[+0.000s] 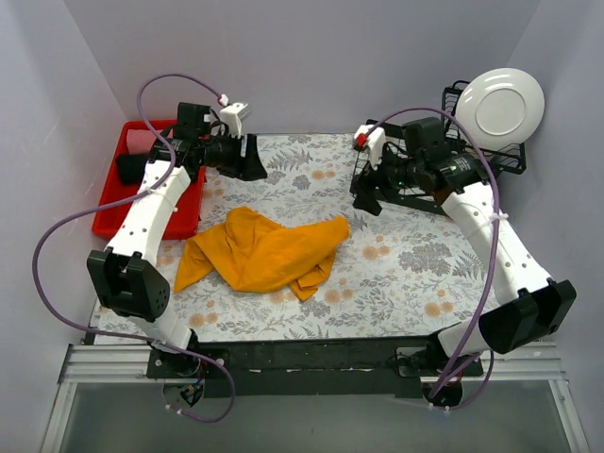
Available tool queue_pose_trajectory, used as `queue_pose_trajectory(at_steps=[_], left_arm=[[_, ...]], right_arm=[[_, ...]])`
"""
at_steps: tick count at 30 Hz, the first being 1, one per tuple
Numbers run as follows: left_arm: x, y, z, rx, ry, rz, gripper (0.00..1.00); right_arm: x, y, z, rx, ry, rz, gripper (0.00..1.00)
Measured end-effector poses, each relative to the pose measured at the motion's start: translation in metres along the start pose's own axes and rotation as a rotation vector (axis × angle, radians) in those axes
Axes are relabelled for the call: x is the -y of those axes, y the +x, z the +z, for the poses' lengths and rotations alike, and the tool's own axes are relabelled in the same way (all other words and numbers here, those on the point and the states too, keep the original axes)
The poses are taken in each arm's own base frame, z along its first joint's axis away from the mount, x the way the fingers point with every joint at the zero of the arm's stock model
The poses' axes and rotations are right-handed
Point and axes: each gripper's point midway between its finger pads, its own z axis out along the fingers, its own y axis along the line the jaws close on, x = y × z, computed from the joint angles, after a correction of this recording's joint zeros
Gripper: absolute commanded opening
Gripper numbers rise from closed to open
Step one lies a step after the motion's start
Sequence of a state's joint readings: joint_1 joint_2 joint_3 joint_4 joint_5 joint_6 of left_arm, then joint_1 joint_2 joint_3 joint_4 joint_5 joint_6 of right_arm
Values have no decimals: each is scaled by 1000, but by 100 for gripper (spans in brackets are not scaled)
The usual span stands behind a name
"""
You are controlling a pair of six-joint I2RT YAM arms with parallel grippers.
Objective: Roll the t-shirts
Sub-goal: Place the T-shirt at the center of the board.
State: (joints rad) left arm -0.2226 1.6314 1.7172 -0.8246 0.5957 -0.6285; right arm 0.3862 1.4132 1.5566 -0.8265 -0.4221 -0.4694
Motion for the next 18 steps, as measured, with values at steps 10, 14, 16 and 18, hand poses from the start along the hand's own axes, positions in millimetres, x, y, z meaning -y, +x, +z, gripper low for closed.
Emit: queue_pose_trajectory(at_steps=[10, 14, 16, 18], left_arm=[[-62, 87, -98, -73, -344, -119, 65], [-50, 123, -101, -112, -344, -145, 65], [-51, 139, -99, -142, -347, -163, 64], [-56, 152, -100, -169, -364, -178, 64]], right_arm=[[-105, 19, 91, -54, -312, -463, 92], [-139, 85, 132, -182, -440, -609, 92], [-144, 112, 143, -238, -472, -653, 91], [-140, 122, 152, -260, -468, -683, 91]])
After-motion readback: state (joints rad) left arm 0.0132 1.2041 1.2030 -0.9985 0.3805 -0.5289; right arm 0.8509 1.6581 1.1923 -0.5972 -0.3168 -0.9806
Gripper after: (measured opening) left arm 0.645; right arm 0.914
